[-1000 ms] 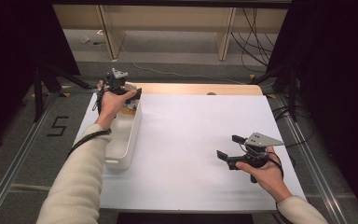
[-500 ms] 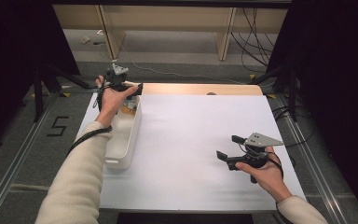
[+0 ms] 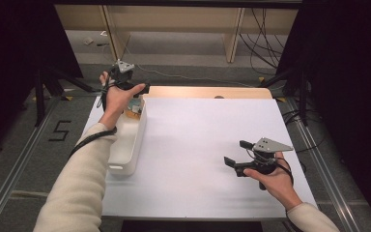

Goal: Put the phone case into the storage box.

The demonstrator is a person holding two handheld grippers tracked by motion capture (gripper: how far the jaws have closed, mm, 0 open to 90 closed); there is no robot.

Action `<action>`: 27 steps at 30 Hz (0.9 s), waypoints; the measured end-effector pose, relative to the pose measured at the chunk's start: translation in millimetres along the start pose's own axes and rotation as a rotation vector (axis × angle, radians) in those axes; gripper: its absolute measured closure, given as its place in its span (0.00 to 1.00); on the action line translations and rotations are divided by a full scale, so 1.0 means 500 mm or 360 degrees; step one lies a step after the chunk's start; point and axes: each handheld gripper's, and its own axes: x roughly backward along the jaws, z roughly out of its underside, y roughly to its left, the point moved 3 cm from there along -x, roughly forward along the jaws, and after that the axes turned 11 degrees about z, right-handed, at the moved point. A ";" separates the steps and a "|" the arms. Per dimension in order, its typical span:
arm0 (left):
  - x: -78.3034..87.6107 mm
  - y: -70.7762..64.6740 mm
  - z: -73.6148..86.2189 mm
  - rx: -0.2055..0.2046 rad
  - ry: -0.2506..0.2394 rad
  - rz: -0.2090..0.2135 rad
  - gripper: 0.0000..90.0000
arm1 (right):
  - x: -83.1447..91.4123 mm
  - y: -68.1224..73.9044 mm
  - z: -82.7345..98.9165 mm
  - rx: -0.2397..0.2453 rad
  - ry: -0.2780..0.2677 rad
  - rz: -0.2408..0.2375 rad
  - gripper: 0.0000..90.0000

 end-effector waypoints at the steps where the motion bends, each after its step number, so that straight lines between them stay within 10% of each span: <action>1: 0.002 -0.002 -0.001 -0.0003 -0.0004 0.0003 0.00 | 0.000 0.000 0.000 -0.0002 -0.0001 0.0001 0.11; 27: 0.103 -0.059 0.026 -0.0070 -0.0013 0.0142 0.00 | 0.000 -0.003 0.000 0.0001 -0.0007 0.0015 0.11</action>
